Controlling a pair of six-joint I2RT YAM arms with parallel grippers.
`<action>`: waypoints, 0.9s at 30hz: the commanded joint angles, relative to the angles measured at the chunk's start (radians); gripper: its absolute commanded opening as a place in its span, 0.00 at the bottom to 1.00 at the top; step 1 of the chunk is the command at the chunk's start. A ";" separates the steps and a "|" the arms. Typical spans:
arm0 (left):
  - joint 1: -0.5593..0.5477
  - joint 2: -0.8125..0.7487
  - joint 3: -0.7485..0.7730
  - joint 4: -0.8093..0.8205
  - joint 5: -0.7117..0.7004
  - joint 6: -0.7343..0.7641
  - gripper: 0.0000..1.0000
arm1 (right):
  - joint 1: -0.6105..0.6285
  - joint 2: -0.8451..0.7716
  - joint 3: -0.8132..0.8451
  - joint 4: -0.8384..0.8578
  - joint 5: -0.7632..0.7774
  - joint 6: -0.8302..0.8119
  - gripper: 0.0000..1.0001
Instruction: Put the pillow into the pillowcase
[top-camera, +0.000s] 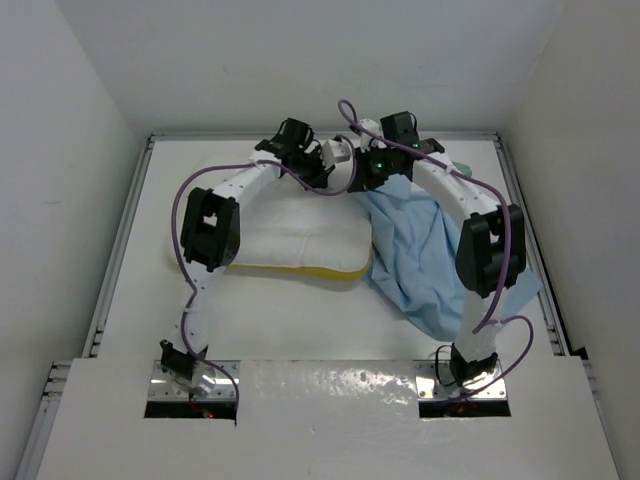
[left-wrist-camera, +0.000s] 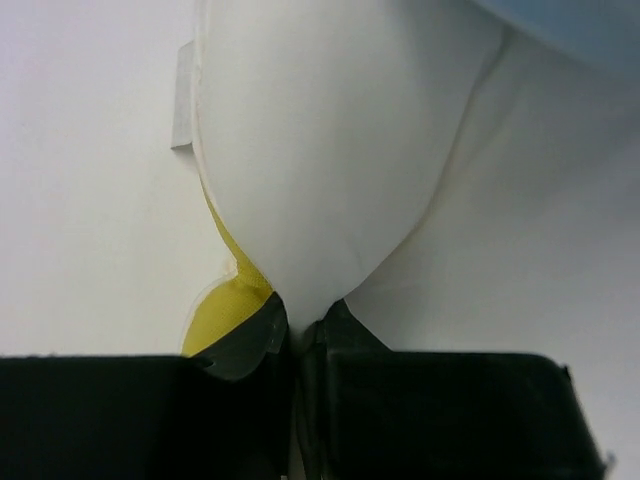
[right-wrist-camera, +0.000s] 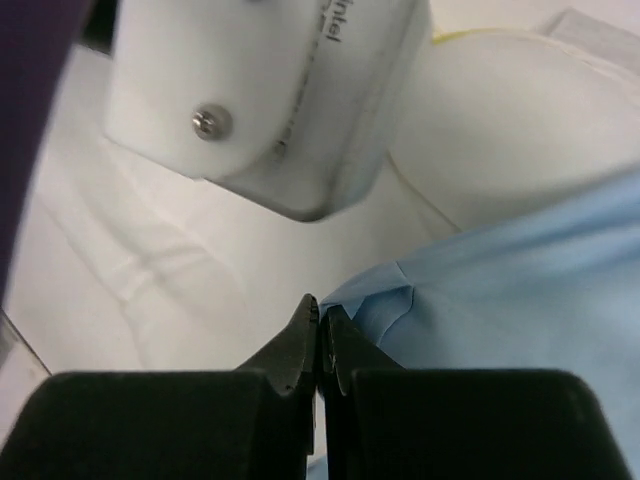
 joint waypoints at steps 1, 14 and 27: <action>-0.041 -0.038 -0.009 0.245 0.020 -0.112 0.00 | 0.022 0.003 0.025 0.140 -0.071 0.140 0.00; -0.041 -0.041 0.100 -0.067 0.224 0.205 0.00 | -0.150 0.161 0.226 0.179 0.443 0.278 0.00; -0.094 -0.012 0.049 0.148 -0.027 0.065 0.00 | -0.003 0.118 0.173 0.099 0.083 0.055 0.00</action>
